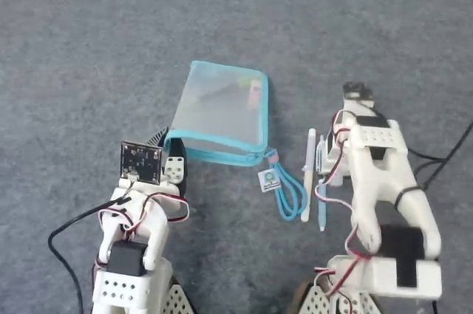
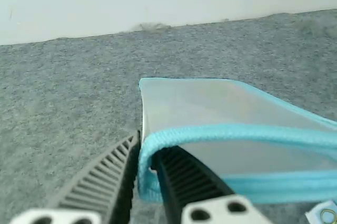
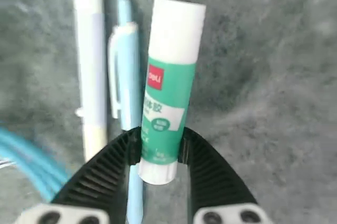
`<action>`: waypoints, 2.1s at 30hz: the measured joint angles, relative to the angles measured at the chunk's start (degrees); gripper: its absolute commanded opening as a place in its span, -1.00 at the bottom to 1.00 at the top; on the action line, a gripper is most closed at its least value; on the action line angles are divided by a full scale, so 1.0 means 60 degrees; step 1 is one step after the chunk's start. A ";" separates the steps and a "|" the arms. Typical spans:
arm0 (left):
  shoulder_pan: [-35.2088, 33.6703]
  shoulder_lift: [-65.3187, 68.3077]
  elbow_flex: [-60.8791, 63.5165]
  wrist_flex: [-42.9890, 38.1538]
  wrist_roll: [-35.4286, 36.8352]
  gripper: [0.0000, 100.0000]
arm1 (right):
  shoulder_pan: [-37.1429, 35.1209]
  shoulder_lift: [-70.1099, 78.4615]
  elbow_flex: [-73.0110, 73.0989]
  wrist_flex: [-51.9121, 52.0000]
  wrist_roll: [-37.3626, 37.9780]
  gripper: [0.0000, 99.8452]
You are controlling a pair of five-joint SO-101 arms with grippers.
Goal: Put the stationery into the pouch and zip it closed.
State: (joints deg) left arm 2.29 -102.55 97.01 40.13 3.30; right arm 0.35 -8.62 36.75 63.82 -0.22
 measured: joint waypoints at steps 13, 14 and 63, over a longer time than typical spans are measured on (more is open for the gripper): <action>0.0000 0.0000 0.0000 0.0000 0.0000 -0.98 | -0.4088 -0.5216 -0.0542 0.3853 0.2330 -0.99; 0.0000 0.0000 0.0000 0.0000 0.0000 -0.98 | -0.4630 -0.5245 -0.0674 0.4117 0.2432 -0.99; 0.1875 0.0000 0.0000 0.0674 -0.0630 -0.98 | -0.5231 0.2051 -0.7136 0.5421 0.0234 -0.69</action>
State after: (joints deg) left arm 13.54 -102.55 97.01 44.18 -0.48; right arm -31.03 3.69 -6.07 96.35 1.19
